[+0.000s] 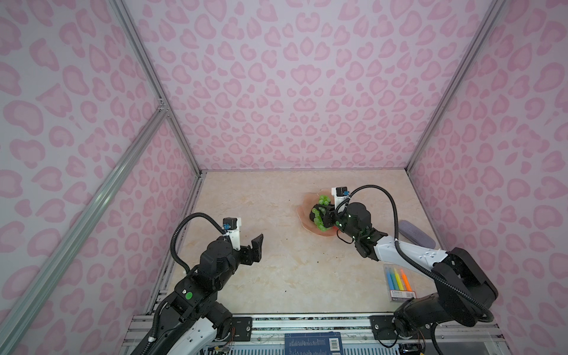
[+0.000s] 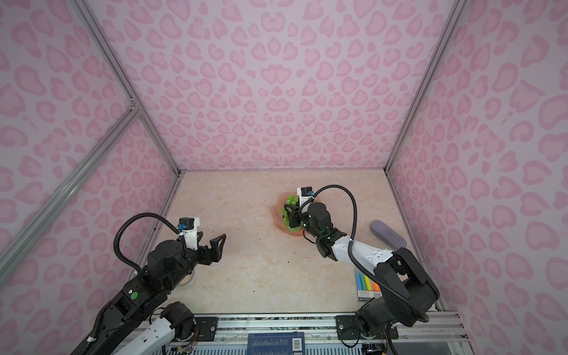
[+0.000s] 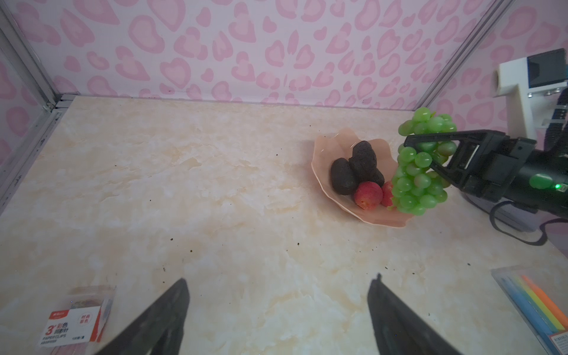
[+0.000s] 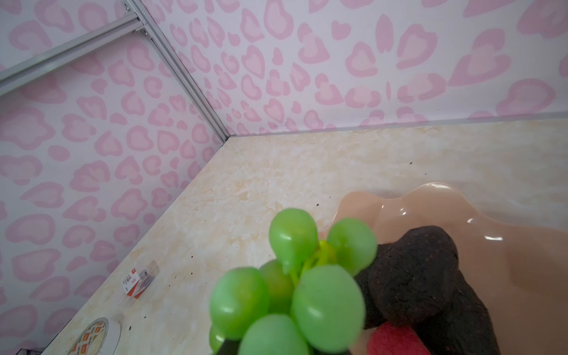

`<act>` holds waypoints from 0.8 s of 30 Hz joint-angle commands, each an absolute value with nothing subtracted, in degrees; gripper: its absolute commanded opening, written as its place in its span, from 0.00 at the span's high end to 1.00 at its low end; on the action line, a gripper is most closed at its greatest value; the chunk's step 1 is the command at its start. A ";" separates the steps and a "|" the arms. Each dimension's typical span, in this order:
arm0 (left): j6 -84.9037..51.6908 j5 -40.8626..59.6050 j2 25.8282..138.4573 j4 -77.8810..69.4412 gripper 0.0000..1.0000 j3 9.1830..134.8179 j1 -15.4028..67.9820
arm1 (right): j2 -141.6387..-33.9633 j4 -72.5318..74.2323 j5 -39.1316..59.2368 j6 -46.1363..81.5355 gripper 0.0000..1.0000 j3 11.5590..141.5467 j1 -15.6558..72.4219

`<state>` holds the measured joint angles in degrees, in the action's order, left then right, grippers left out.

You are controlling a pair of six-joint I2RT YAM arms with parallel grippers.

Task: Place and organize the fake fruits in the fruit bowl
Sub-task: 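Lift the grapes over the bowl with the right gripper and release them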

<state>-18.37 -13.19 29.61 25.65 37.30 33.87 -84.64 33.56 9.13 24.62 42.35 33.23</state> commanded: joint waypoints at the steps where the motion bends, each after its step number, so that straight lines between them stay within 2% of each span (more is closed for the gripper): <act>1: -18.24 -12.27 30.27 24.00 0.09 37.45 33.84 | -85.80 41.80 5.30 24.25 0.77 41.56 32.17; 15: -16.44 -13.03 31.85 23.91 0.09 38.31 33.84 | -91.86 47.36 3.11 25.87 0.73 39.11 27.68; 20: -16.37 -13.17 32.69 23.81 0.09 38.56 33.84 | -95.57 52.57 2.87 25.55 0.61 38.11 26.87; 24: -15.43 -13.62 32.58 24.17 0.09 39.33 33.84 | -97.86 56.54 3.58 25.34 0.42 37.65 25.81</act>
